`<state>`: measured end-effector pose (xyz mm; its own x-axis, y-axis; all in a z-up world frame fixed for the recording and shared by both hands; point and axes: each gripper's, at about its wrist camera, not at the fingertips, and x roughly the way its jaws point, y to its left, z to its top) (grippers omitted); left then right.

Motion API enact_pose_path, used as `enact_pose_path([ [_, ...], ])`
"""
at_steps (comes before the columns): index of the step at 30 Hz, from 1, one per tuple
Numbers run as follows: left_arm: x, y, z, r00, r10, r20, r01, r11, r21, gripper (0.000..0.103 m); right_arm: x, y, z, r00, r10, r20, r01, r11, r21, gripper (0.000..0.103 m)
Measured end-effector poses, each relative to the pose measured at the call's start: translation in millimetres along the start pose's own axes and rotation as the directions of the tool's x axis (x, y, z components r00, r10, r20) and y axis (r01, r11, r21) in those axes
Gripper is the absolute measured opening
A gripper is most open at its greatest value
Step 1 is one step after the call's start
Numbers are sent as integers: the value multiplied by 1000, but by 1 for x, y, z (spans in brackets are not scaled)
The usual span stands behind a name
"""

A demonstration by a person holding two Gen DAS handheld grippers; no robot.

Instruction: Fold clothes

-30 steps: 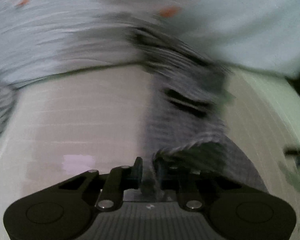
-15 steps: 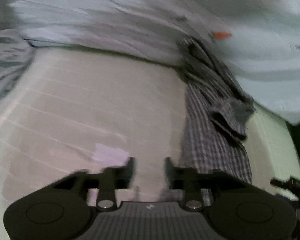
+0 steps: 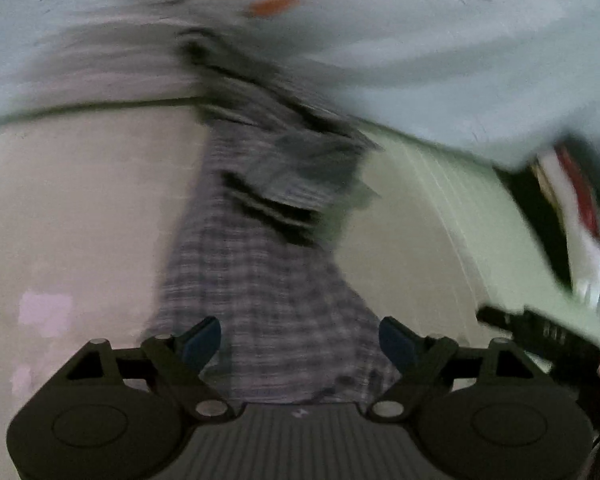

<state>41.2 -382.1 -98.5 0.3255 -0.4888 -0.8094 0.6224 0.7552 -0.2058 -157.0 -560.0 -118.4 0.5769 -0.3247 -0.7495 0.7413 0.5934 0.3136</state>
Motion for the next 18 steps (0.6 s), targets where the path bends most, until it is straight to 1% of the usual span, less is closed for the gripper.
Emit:
enact_pose_path([
  [2, 11, -26, -1, 999, 31, -18, -30, 994, 102, 85, 1, -3, 3, 1000, 6, -9, -6, 1000, -23, 103],
  [3, 18, -38, -4, 997, 68, -22, -64, 985, 162, 81, 1, -5, 4, 1000, 9, -12, -10, 999, -38, 103],
  [4, 26, -47, -7, 994, 106, -25, -98, 972, 214, 70, 1, -6, 5, 1000, 12, -15, -13, 999, -52, 103],
  [5, 33, -52, -9, 989, 145, -28, -134, 959, 250, 63, 2, -7, 5, 1000, 14, -17, -15, 998, -62, 103],
  [7, 44, -59, -13, 976, 215, -26, -197, 932, 304, 30, 3, -9, 6, 999, 19, -26, -21, 997, -72, 103],
  [8, 43, -53, -12, 974, 224, -18, -210, 937, 279, 22, 3, -11, 6, 999, 22, -31, -24, 997, -70, 103],
  [9, 41, -48, -11, 972, 233, -11, -223, 941, 254, 11, 4, -13, 6, 999, 25, -35, -28, 997, -67, 103],
  [10, 37, -42, -9, 973, 233, -2, -227, 950, 217, 10, 3, -13, 6, 999, 28, -37, -30, 998, -59, 103],
  [11, 28, -32, -6, 975, 221, 14, -220, 963, 157, 8, 3, -14, 6, 999, 31, -35, -32, 998, -51, 103],
  [12, 17, -22, -2, 972, 233, 41, -236, 966, 109, 6, 3, -15, 6, 999, 33, -32, -35, 998, -44, 102],
  [13, 6, -12, 1, 966, 251, 69, -255, 965, 66, 6, 2, -16, 6, 999, 36, -29, -37, 999, -36, 102],
  [16, -26, 25, 9, 928, 340, 151, -338, 940, -38, 6, 3, -16, 5, 999, 35, -27, -36, 999, -12, 100],
  [18, -40, 59, 11, 912, 379, 158, -360, 923, -135, 6, 4, -14, 4, 999, 37, -29, -37, 999, 2, 98],
])
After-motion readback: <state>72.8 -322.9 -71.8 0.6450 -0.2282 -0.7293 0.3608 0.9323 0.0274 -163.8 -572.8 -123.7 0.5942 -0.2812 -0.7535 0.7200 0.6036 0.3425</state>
